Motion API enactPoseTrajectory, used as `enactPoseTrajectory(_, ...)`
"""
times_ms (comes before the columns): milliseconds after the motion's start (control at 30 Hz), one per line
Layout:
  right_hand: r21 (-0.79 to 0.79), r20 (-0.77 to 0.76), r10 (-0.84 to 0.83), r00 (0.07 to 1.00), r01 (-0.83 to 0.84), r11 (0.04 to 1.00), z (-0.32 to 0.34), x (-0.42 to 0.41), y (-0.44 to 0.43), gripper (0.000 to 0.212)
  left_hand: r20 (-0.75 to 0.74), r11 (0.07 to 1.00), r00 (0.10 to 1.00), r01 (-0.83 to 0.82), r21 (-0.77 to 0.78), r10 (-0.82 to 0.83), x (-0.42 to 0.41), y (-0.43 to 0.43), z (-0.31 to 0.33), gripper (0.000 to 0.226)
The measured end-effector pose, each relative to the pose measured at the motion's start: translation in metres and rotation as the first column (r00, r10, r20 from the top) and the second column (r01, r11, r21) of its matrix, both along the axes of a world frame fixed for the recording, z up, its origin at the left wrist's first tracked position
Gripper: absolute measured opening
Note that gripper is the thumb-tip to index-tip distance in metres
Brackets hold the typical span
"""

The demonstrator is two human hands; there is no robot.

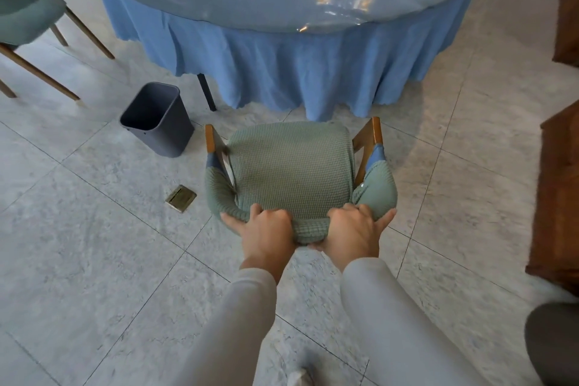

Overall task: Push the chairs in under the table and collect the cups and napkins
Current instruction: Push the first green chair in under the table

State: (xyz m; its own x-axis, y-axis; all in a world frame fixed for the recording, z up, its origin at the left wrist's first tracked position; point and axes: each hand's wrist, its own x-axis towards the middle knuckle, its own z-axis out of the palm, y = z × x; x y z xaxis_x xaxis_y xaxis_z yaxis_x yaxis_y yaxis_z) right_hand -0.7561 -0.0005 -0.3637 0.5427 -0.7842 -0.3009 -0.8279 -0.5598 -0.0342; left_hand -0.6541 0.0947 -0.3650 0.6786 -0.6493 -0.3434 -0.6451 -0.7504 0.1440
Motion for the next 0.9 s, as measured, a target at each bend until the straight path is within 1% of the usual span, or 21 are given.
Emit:
enactPoseTrajectory(167,-0.004,-0.003,-0.009,1.000,0.009,1.000,-0.001,0.038,-0.031,0.035,0.012,1.000,1.000,0.008,-0.002,-0.008,0.038,-0.032,0.000,0.016)
enactPoseTrajectory(333,-0.021,0.000,-0.007,1.000,0.007,1.000,-0.004,0.075,-0.067,0.034,0.026,1.000,1.000,-0.005,-0.010,0.006,0.075,-0.069,-0.001,0.016)
enactPoseTrajectory(433,-0.003,-0.009,0.005,1.000,-0.005,1.000,-0.001,0.094,-0.087,0.037,0.033,1.000,0.999,-0.006,-0.002,0.007,0.094,-0.089,-0.001,0.018)
enactPoseTrajectory(600,0.006,0.000,0.001,1.000,-0.001,1.000,0.001,0.121,-0.111,0.030,0.041,0.999,0.999,0.005,0.032,-0.006,0.120,-0.112,0.001,0.029)
enactPoseTrajectory(767,0.040,0.001,-0.009,1.000,0.009,0.999,0.000,0.145,-0.129,0.037,0.049,0.999,0.998,0.029,0.034,-0.031,0.145,-0.129,0.003,0.038)
enactPoseTrajectory(900,0.029,0.002,-0.005,1.000,0.005,1.000,-0.001,0.164,-0.142,0.039,0.061,0.999,0.997,0.038,0.035,-0.040,0.164,-0.143,0.003,0.041)
